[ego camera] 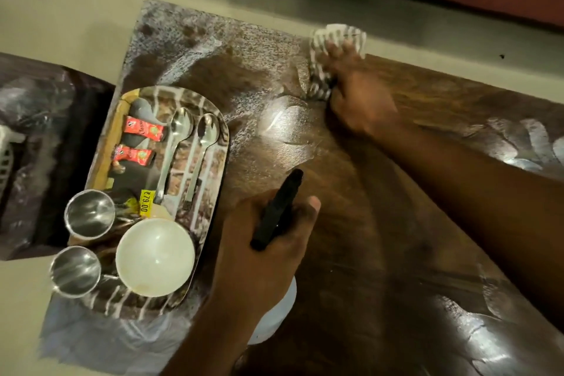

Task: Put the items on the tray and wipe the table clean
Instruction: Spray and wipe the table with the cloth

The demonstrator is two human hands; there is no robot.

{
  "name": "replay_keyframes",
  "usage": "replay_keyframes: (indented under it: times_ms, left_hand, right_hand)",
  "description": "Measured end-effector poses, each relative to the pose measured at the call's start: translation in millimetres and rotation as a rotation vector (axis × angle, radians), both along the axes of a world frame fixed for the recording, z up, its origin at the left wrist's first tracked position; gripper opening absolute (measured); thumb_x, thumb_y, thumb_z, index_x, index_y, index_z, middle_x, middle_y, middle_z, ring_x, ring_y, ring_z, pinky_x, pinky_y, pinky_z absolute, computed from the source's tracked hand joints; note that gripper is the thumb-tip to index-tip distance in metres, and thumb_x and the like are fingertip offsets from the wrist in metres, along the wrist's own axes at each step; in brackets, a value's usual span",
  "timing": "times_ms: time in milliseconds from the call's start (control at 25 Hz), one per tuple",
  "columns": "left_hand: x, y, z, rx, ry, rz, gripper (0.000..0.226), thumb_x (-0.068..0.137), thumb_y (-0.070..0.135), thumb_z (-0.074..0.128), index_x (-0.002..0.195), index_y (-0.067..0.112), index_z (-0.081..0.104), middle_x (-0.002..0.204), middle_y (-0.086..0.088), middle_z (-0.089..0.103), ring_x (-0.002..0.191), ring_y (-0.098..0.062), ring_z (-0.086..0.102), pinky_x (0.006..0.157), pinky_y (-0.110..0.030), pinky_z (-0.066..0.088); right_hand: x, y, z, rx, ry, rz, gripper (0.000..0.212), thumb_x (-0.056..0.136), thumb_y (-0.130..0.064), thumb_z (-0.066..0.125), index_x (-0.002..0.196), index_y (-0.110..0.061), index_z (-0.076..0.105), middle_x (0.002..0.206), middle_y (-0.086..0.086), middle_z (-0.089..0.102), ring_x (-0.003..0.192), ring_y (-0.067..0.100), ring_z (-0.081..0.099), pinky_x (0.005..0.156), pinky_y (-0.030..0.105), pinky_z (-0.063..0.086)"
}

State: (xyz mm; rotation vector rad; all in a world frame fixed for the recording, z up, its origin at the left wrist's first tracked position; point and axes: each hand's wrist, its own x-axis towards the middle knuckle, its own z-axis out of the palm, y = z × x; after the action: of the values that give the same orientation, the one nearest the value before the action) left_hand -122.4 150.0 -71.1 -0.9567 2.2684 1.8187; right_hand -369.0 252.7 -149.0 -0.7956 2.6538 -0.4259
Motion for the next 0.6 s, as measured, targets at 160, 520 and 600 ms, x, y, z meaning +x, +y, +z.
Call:
replay_keyframes:
  times_ms: [160,520,600]
  left_hand:
    - [23.8,-9.7,6.4,0.010,-0.029,-0.060,0.045,0.094,0.046,0.080,0.060,0.026,0.059,0.043,-0.001,0.049,0.035,-0.007,0.050,0.045,-0.027,0.044]
    - [79.7,-19.0,13.5,-0.035,-0.070,-0.113,0.043,0.086,0.046,0.079,0.068,0.011,0.063,0.053,-0.011,0.053,0.048,-0.021,0.057,0.054,-0.030,0.043]
    - [87.7,-19.2,12.8,-0.020,-0.078,-0.127,0.047,0.086,0.051,0.076,0.064,0.013,0.057,0.051,-0.008,0.047,0.048,-0.019,0.054,0.052,-0.024,0.037]
  right_hand:
    - [39.8,-36.4,-2.8,-0.153,-0.057,-0.025,0.067,0.103,-0.003,0.045,0.165,-0.028,0.036,0.177,0.005,0.021,0.166,0.028,0.011,0.134,0.053,0.015]
    - [126.8,66.2,-2.2,-0.049,-0.156,0.853,0.072,0.091,-0.002,0.066,0.160,-0.013,0.047,0.171,0.008,0.034,0.163,0.030,0.017,0.134,0.031,0.003]
    - [95.0,60.7,-2.7,-0.025,-0.084,0.488,0.078,0.085,0.005,0.060,0.160,-0.012,0.046,0.172,0.011,0.034,0.163,0.032,0.021,0.134,0.044,0.016]
